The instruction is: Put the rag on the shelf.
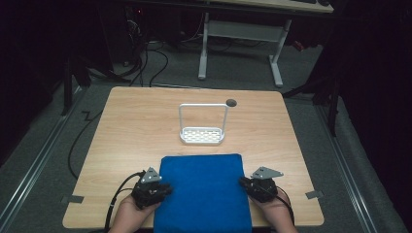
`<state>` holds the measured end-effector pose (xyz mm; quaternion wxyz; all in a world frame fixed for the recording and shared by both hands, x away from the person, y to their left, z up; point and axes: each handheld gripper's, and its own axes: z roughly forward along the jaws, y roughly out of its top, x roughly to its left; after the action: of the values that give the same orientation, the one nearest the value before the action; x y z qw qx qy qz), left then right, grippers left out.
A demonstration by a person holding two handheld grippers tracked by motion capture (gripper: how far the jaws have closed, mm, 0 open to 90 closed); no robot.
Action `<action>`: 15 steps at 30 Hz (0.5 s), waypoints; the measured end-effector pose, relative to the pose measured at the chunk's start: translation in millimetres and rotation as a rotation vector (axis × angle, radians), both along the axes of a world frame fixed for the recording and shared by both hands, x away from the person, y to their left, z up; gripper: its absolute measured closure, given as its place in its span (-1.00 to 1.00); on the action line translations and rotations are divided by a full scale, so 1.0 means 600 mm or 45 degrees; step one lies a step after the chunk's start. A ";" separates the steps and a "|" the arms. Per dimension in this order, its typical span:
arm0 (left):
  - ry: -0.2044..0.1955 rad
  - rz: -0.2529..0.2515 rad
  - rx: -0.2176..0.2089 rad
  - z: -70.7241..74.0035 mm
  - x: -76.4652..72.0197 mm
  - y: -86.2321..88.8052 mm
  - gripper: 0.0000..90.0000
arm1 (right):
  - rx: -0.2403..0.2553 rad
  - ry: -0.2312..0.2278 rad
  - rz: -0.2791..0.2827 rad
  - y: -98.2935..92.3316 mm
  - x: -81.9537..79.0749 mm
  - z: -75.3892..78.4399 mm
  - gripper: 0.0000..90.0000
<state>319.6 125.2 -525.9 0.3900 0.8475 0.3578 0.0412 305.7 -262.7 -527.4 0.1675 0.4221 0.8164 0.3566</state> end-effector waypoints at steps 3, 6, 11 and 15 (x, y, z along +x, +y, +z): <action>-0.043 0.053 -0.003 0.005 0.012 0.007 0.57 | -0.008 0.003 0.023 -0.001 -0.007 0.001 0.77; -0.088 0.113 -0.030 0.011 0.028 0.019 0.52 | 0.002 -0.008 0.036 -0.002 -0.006 0.003 0.71; -0.094 0.296 -0.081 0.011 0.087 0.044 0.36 | 0.037 -0.019 0.028 -0.009 -0.001 0.003 0.61; -0.057 0.330 -0.085 -0.001 0.123 0.036 0.35 | 0.045 -0.029 0.016 -0.013 -0.001 0.003 0.59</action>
<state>393.2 146.8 -526.3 0.4174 0.7794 0.4567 0.0983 305.4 -270.3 -525.8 0.1672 0.4158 0.8108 0.3766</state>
